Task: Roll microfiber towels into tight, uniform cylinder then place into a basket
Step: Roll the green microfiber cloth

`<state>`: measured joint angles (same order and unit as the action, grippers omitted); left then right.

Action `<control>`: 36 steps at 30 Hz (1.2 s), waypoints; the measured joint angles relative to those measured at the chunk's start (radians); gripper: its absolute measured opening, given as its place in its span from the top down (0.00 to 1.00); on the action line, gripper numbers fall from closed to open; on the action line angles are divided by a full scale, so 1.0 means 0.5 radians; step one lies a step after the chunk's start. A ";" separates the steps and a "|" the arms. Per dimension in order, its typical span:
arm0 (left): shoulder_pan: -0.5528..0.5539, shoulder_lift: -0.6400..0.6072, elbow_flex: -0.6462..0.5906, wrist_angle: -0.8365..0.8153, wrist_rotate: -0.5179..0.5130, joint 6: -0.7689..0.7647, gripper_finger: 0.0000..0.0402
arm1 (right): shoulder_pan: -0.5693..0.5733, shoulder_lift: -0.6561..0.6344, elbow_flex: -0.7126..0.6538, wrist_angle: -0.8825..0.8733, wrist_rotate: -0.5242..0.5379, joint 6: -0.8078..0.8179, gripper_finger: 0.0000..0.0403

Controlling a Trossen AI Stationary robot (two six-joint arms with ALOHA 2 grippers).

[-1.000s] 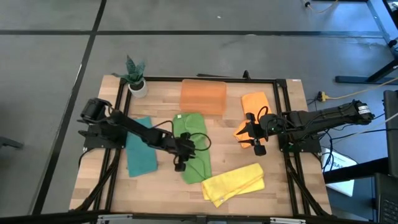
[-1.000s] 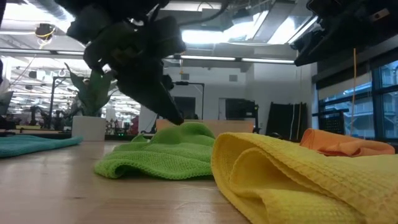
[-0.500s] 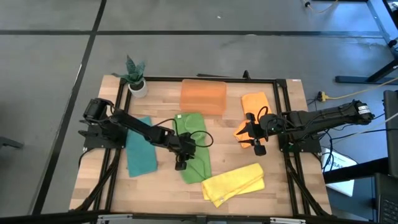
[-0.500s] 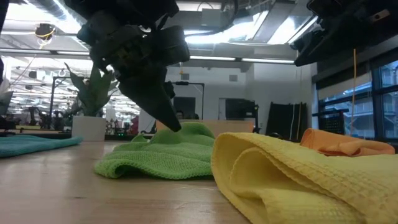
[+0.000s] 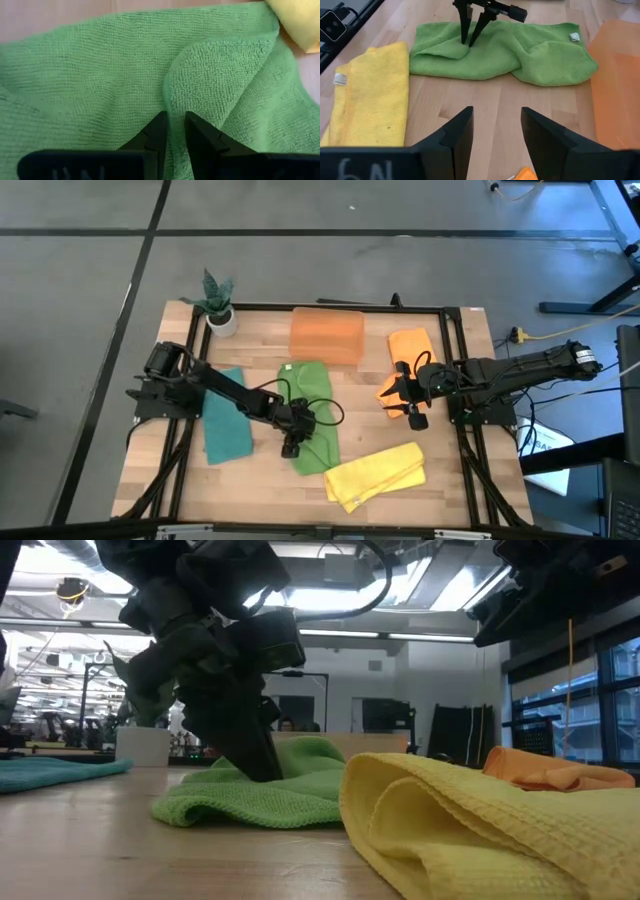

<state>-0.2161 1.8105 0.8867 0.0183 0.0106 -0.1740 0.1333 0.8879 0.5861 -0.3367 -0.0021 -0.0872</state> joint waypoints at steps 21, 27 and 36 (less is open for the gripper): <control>0.004 -0.034 0.005 0.010 -0.004 0.039 0.85 | 0.000 0.000 0.000 0.000 0.000 0.000 0.59; 0.004 -0.034 0.004 0.010 -0.001 0.038 0.85 | 0.000 0.000 0.000 0.000 0.000 0.000 0.59; 0.004 0.032 0.002 0.021 -0.003 0.037 0.85 | -0.001 0.000 0.000 0.000 0.000 0.001 0.59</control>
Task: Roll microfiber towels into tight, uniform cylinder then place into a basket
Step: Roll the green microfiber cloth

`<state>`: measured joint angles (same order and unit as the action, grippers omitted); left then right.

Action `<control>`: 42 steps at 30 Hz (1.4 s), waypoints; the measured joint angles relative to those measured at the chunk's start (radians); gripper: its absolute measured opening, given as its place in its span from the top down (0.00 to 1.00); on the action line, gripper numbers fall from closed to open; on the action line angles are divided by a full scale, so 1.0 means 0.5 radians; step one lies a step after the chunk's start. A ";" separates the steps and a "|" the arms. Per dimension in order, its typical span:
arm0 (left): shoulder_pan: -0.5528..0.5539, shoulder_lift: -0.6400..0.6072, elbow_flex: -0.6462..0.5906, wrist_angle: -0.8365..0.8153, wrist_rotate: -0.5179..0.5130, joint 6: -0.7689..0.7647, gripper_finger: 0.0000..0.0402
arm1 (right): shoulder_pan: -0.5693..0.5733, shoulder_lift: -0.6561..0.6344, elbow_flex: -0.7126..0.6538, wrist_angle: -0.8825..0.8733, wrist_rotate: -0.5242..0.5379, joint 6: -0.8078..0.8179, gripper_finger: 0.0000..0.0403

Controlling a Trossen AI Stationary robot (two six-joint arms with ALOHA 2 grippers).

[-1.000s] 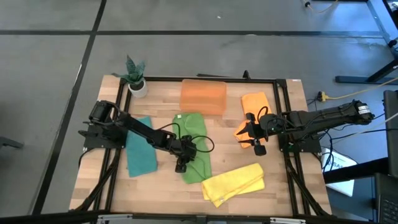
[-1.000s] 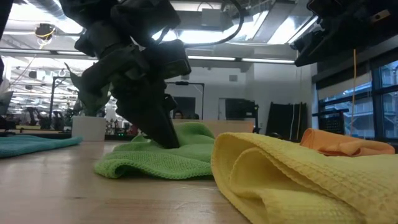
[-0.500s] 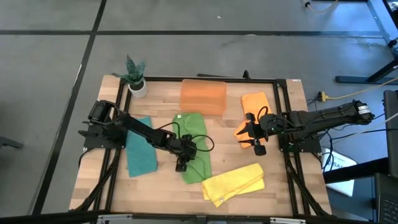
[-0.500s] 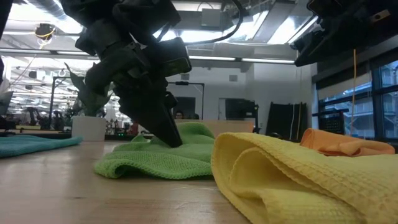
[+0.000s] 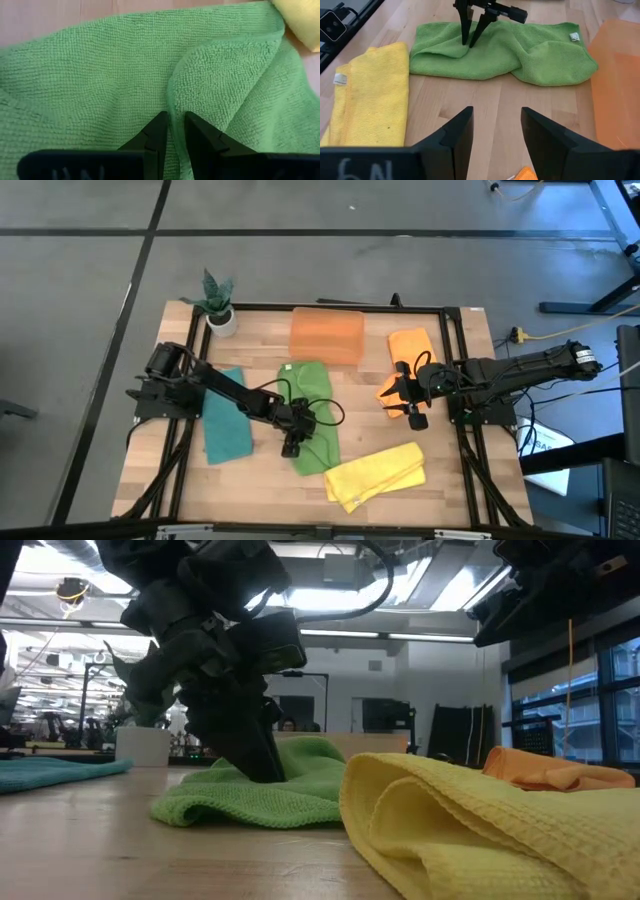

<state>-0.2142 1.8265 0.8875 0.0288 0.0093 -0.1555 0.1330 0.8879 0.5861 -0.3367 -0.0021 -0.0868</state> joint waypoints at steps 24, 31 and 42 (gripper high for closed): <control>-0.091 -0.004 0.376 -0.546 -0.001 0.018 1.00 | 0.001 0.000 0.000 -0.017 0.000 -0.001 0.59; -0.226 -0.004 0.432 -0.684 -0.001 0.017 1.00 | 0.000 0.000 0.000 -0.023 0.000 -0.009 0.59; -0.345 -0.012 0.432 -0.700 -0.202 0.005 0.97 | 0.001 0.001 0.000 -0.080 0.000 -0.053 0.59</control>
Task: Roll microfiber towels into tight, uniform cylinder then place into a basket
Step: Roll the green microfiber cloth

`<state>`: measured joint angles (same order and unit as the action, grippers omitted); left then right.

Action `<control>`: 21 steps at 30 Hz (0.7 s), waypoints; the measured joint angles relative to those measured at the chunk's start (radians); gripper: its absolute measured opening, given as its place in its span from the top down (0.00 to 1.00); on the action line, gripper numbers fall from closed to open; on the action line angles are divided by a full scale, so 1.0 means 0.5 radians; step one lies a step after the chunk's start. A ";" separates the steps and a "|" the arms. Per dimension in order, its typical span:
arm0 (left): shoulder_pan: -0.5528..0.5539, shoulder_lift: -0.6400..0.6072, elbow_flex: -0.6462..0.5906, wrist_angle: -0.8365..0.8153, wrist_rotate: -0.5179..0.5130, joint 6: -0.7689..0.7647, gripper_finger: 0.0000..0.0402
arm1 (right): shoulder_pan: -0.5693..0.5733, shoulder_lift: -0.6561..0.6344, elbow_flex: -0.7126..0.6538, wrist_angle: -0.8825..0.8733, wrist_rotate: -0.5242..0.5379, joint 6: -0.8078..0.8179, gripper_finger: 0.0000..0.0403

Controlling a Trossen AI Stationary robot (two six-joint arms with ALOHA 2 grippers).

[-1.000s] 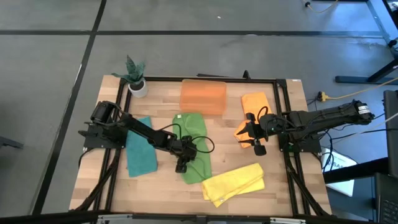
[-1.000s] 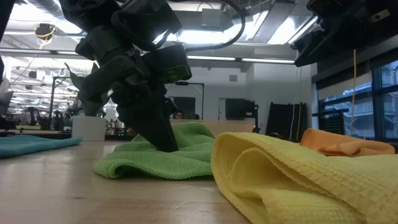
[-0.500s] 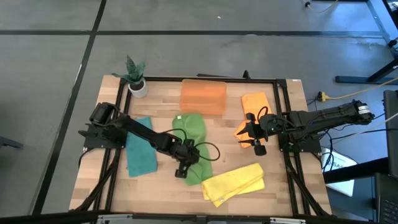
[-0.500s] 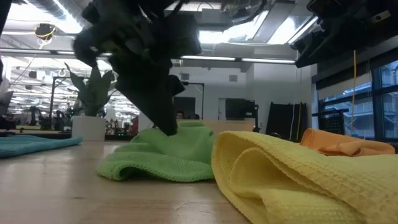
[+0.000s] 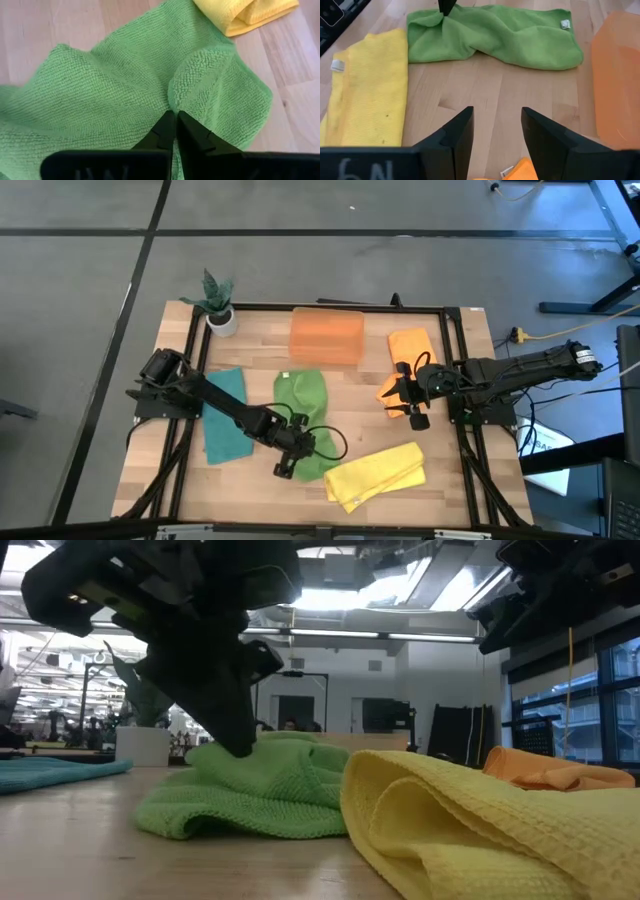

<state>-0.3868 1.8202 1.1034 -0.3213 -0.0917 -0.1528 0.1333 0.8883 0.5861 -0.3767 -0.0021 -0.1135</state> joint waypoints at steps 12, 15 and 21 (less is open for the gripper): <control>0.031 -0.001 0.000 0.037 0.000 -0.154 0.83 | -0.001 -0.001 0.000 0.000 0.001 0.007 0.59; 0.045 -0.001 0.000 0.041 0.018 -0.042 0.82 | 0.000 0.000 0.000 0.000 0.001 0.007 0.59; 0.058 -0.019 0.001 0.300 0.010 0.226 0.83 | 0.000 -0.001 0.000 0.000 0.001 0.006 0.59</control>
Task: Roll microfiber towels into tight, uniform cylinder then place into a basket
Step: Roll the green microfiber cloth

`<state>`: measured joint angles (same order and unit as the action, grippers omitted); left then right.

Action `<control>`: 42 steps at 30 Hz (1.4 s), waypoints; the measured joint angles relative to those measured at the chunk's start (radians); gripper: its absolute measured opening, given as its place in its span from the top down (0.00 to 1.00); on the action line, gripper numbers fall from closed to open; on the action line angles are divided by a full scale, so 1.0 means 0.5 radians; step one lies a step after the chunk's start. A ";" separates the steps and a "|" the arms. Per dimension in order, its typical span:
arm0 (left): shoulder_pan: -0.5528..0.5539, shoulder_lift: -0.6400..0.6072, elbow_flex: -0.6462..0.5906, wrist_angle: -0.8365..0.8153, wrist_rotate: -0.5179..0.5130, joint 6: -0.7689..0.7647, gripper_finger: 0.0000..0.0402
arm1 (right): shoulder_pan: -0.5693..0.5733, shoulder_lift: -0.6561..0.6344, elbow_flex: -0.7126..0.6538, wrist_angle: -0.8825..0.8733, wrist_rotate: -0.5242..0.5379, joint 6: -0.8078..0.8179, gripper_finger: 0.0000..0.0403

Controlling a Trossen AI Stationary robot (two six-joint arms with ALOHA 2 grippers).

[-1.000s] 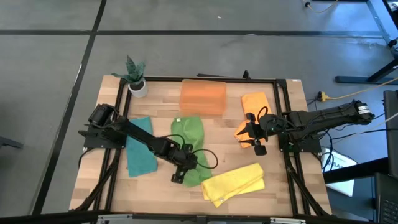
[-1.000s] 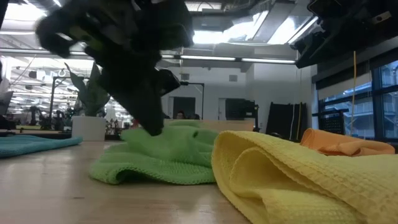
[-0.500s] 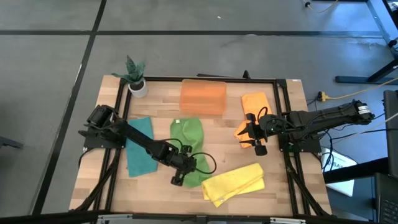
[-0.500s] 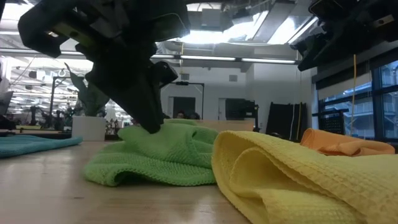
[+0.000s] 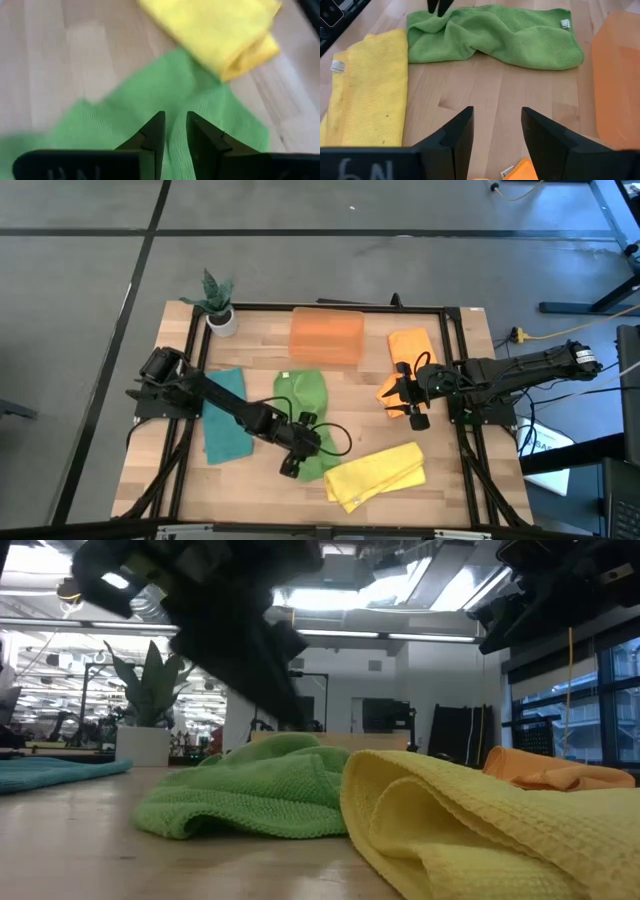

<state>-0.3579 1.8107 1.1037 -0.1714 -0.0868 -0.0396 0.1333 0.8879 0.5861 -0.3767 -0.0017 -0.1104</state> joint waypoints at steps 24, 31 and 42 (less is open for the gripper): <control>0.057 0.175 -0.001 0.145 0.356 0.038 0.84 | 0.000 0.001 0.000 -0.022 -0.001 -0.005 0.59; 0.057 0.175 -0.001 0.136 0.315 0.032 0.84 | -0.001 0.001 0.000 -0.022 -0.001 -0.006 0.59; 0.052 0.210 -0.003 0.100 0.329 0.031 0.85 | 0.000 0.001 0.000 -0.021 -0.002 -0.007 0.59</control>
<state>-0.3319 1.9156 1.1023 -0.1212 0.0778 -0.0238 0.1333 0.8883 0.5861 -0.3874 -0.0029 -0.1139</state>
